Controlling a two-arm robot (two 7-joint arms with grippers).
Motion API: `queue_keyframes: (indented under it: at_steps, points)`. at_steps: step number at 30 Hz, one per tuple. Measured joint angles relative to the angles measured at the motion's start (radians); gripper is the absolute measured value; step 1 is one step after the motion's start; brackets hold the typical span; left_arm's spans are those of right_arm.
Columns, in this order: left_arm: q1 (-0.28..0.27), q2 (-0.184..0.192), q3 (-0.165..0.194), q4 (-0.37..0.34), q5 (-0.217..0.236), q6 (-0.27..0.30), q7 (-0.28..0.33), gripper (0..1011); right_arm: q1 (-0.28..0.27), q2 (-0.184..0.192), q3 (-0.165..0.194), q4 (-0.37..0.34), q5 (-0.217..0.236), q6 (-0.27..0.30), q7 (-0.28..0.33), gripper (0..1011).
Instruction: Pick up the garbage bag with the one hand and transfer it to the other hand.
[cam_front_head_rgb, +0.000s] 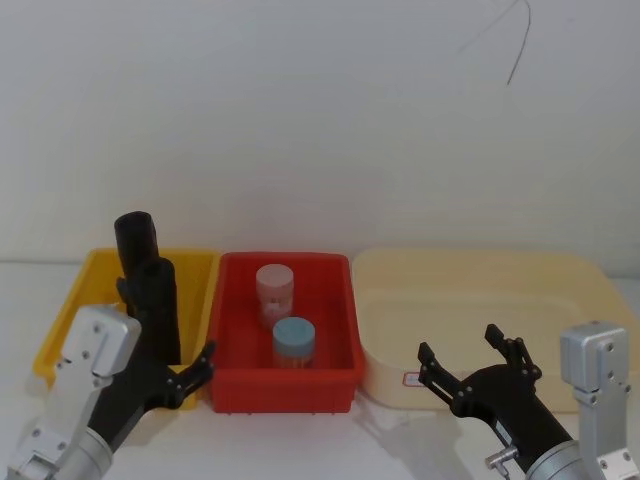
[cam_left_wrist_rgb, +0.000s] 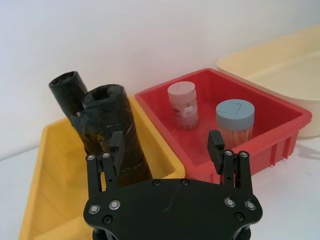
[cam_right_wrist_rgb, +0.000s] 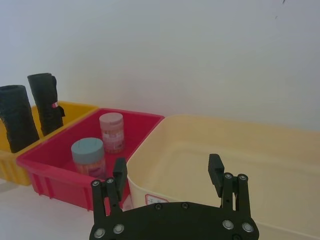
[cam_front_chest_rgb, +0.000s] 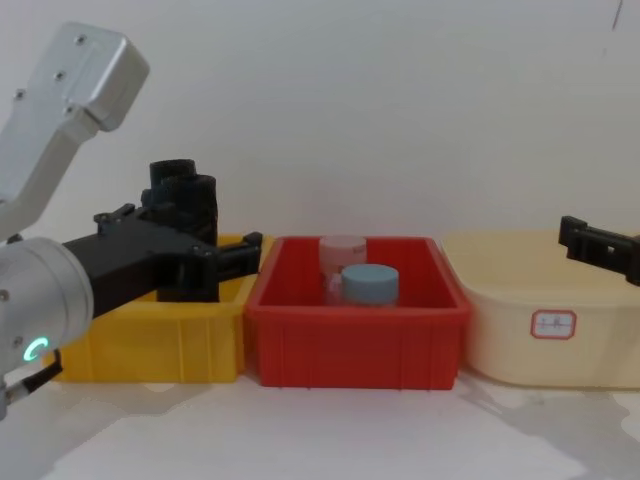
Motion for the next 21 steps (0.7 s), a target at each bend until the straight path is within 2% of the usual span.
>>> queue_keyframes:
  at_steps: [12,21]
  points:
    - [0.012,-0.004,-0.033,0.008,-0.014,0.015,0.004,1001,0.000,0.000,0.000,0.000,0.000,0.000,0.000,1000]
    - [-0.023,-0.026,-0.053,0.077,-0.026,0.024,0.001,1001,0.000,0.000,0.000,0.000,0.000,0.000,0.000,999]
